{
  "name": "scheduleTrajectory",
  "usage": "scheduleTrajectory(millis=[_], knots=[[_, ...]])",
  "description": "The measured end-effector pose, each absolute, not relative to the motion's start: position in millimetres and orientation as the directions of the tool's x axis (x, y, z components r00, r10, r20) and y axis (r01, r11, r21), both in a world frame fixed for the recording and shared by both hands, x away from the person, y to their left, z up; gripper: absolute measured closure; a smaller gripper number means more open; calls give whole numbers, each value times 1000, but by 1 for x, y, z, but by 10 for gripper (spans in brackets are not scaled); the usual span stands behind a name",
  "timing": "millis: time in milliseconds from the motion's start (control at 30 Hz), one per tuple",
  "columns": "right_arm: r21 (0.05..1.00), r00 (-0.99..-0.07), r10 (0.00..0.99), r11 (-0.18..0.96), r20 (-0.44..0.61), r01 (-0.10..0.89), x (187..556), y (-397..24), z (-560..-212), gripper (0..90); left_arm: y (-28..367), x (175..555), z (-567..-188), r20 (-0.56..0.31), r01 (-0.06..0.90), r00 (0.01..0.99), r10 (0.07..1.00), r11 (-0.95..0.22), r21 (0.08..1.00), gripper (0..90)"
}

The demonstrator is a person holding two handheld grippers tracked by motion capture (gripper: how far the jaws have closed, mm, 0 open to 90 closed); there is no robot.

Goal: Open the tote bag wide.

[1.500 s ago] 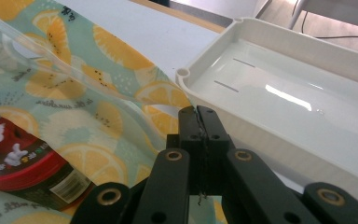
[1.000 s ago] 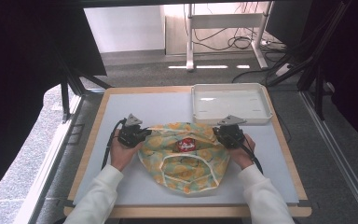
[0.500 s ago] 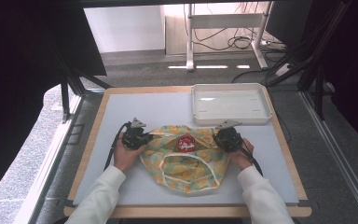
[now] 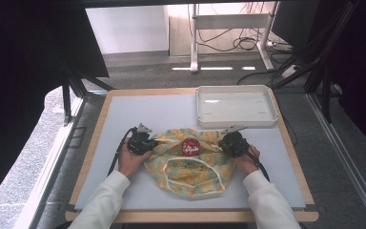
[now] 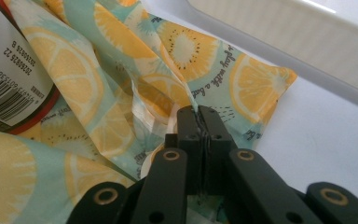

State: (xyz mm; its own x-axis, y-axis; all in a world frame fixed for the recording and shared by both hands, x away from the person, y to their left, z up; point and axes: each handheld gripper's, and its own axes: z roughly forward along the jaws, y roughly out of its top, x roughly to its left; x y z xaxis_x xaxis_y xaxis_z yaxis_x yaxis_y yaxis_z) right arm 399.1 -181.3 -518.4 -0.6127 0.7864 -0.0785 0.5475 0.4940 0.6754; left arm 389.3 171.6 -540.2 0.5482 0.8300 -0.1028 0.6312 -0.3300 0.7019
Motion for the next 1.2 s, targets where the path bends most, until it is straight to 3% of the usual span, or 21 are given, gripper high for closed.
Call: scheduleTrajectory(millis=[67, 100, 200, 300, 433, 667, 1033, 1200], knots=[[682, -611, 788, 483, -67, 549, 399, -182, -518, 778, 173, 389, -540, -112, 633, 548, 829, -323, 704, 831], [687, -616, 786, 478, -55, 547, 399, -183, -517, 688, 174, 389, -539, -108, 631, 543, 833, -319, 707, 794], [700, -609, 792, 453, -31, 553, 399, -185, -512, 478, 177, 388, -534, -99, 630, 505, 857, -287, 722, 514], [723, -596, 803, 417, -8, 551, 397, -188, -505, 328, 183, 386, -527, -120, 638, 484, 867, -256, 727, 285], [758, -578, 816, 373, 7, 535, 393, -192, -494, 242, 194, 380, -519, -155, 611, 492, 856, -213, 763, 121], [774, -575, 818, 341, 35, 533, 390, -198, -487, 233, 202, 377, -510, -241, 614, 568, 787, -210, 761, 0], [784, -584, 810, 335, 43, 522, 387, -198, -482, 236, 208, 369, -499, -264, 605, 596, 759, -208, 769, 0], [793, -585, 810, 329, 43, 513, 385, -200, -478, 240, 210, 362, -490, -236, 579, 604, 761, -216, 786, 65]])
